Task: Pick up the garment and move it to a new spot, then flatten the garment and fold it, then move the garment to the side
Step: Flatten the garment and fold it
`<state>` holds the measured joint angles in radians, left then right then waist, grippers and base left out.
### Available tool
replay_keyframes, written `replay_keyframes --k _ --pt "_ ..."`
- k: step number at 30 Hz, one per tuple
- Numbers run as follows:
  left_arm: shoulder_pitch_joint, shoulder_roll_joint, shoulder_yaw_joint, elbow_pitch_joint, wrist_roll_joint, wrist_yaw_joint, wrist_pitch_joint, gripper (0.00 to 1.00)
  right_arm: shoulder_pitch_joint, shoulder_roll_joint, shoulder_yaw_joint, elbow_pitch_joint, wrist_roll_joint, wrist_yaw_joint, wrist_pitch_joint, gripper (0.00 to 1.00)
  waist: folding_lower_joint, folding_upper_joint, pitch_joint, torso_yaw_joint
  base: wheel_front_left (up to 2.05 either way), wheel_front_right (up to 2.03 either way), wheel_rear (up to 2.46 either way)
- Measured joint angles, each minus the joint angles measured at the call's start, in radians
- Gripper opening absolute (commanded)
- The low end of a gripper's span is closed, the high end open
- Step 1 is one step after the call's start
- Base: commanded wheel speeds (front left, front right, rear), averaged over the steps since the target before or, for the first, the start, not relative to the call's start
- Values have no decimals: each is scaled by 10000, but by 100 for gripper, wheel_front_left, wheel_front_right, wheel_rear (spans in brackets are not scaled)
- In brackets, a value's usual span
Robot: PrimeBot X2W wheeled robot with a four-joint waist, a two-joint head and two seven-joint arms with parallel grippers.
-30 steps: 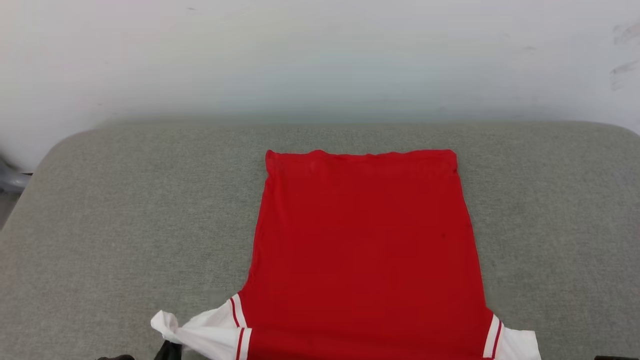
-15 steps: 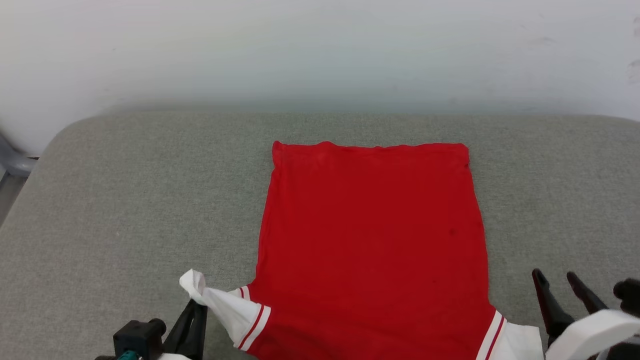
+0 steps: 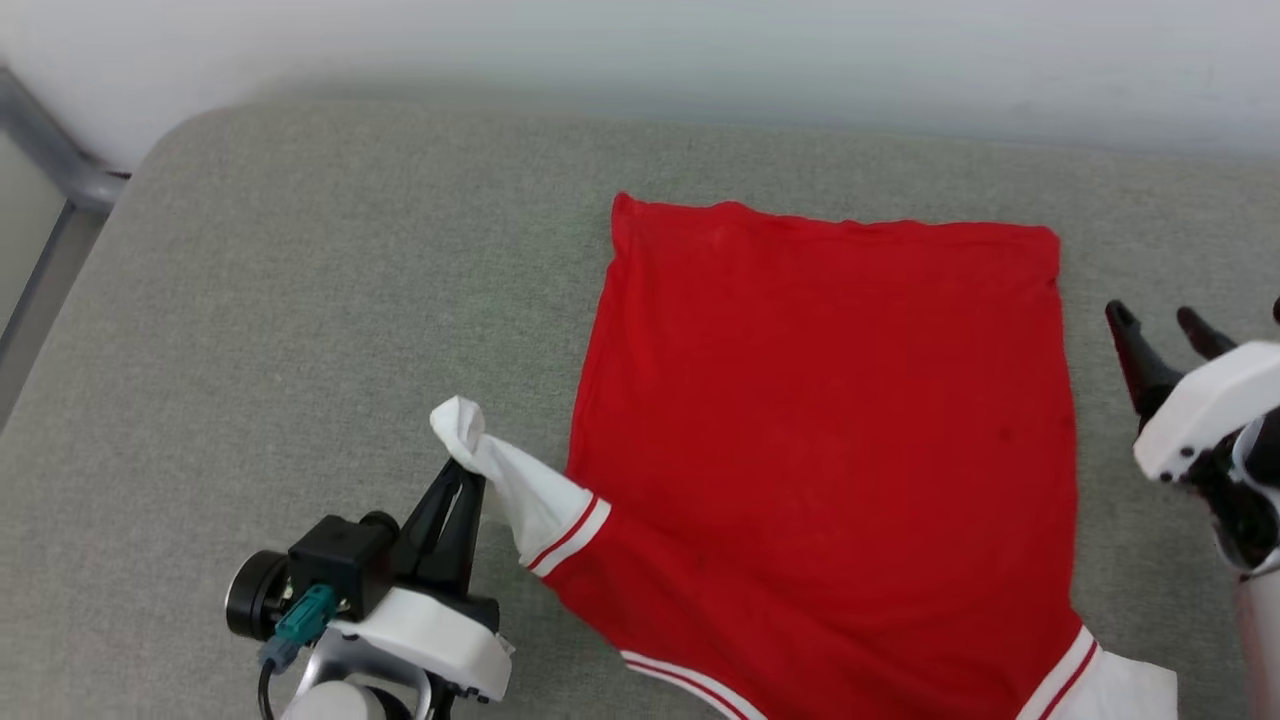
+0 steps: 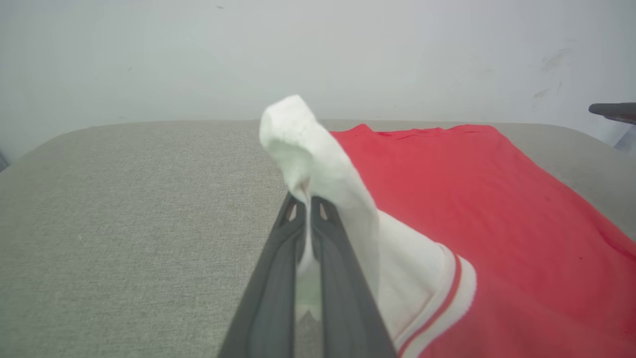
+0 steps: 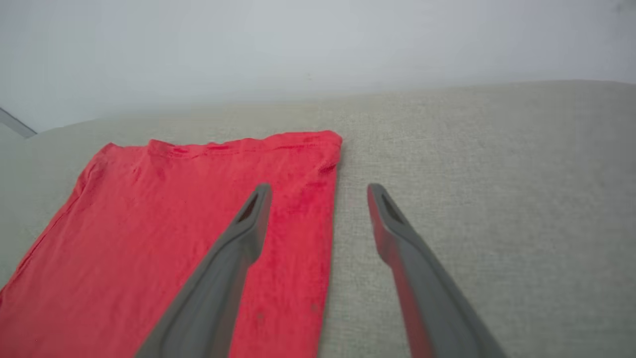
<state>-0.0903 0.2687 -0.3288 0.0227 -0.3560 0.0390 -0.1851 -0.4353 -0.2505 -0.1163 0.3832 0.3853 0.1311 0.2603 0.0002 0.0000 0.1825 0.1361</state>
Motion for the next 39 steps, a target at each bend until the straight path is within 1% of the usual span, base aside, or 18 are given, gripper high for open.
replay_keyframes --k 3,7,8,15,22,24,29,31,32,35,39 --pt "-384 -102 -151 86 40 -130 -109 0 -1070 -387 221 886 128 0 493 100 0 0 363 276 0 0 0" --pt "-801 -234 -253 211 96 -232 -251 0 -2443 -746 673 1864 211 0 1164 100 0 0 873 615 0 0 0" --pt "-994 -297 -322 234 104 -307 -309 0 -3123 -876 886 2290 203 0 1547 100 0 0 1152 764 0 0 0" --pt "-1599 -598 -520 316 140 -535 -543 0 -5293 -1231 1243 3622 35 0 2470 100 0 0 2149 1245 0 0 0" --pt "-1988 -874 -583 422 142 -746 -663 0 -6366 -1429 1317 4809 -276 0 2995 100 0 0 2990 1610 0 0 0" --pt "-2052 -905 -570 472 142 -802 -709 0 -6492 -1419 1411 5173 -372 -2 3333 100 0 0 3164 1674 0 0 0" --pt "-2076 -984 -512 702 98 -895 -738 0 -6896 -1417 1475 5967 -324 2 4694 100 -2 -1 3279 1677 0 0 0" --pt "-2078 -1035 -495 755 94 -936 -748 0 -6972 -1409 1429 6182 -314 8 5058 16 -3 0 3249 1664 0 0 0" --pt "-2080 -1053 -487 777 92 -961 -748 0 -7026 -1404 1390 6253 -297 6 5166 0 -3 0 3236 1657 0 0 0" --pt "-2112 -1074 -454 849 90 -1011 -750 0 -7031 -1402 1406 6314 -299 6 5185 0 -3 0 3189 1636 0 0 0" --pt "-2121 -1106 -357 949 92 -1057 -750 0 -7010 -1415 1597 6203 -330 4 4794 0 -2 0 2999 1606 0 0 0"
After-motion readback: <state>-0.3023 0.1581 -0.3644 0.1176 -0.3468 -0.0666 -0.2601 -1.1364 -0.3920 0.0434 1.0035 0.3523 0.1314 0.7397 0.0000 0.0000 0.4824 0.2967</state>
